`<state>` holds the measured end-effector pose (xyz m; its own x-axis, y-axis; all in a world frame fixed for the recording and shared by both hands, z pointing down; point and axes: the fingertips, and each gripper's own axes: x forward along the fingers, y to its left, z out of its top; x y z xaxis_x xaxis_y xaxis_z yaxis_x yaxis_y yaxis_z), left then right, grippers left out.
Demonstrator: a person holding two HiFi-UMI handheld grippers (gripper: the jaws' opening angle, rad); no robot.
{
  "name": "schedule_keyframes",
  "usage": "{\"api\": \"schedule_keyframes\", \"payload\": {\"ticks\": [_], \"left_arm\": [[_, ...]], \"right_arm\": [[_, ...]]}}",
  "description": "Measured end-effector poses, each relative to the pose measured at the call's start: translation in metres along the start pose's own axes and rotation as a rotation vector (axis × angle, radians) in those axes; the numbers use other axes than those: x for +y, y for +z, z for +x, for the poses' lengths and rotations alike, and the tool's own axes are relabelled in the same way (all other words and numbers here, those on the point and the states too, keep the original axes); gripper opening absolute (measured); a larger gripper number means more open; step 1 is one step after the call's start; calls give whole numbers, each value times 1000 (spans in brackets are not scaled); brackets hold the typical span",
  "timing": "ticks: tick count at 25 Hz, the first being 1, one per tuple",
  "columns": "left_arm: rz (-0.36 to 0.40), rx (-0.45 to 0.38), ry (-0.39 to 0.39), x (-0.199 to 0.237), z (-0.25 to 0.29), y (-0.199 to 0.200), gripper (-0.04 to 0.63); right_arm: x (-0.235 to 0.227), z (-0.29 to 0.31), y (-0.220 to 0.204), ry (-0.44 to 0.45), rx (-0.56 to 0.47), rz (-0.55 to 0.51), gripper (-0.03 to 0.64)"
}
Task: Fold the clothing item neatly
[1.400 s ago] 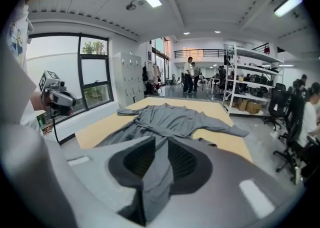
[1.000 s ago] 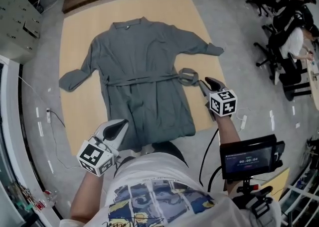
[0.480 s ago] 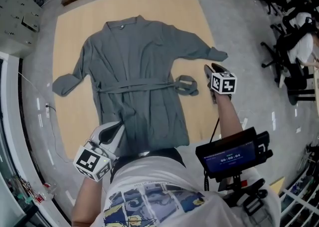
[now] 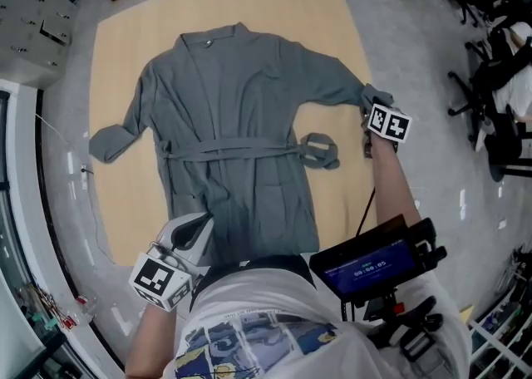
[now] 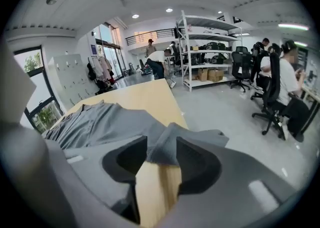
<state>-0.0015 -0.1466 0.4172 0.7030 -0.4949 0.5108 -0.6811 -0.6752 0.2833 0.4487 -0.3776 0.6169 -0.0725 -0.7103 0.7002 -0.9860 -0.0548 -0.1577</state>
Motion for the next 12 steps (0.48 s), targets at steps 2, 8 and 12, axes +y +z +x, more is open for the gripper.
{"api": "schedule_keyframes", "payload": {"ticks": [2, 8, 12], "left_arm": [[-10, 8, -1, 0, 0, -3, 8], [-37, 16, 10, 1, 2, -3, 8], [-57, 12, 11, -2, 2, -6, 8]], "right_arm": [[-4, 8, 2, -9, 5, 23, 175], [-12, 26, -4, -28, 45, 59, 175], [-17, 26, -4, -53, 46, 59, 147]]}}
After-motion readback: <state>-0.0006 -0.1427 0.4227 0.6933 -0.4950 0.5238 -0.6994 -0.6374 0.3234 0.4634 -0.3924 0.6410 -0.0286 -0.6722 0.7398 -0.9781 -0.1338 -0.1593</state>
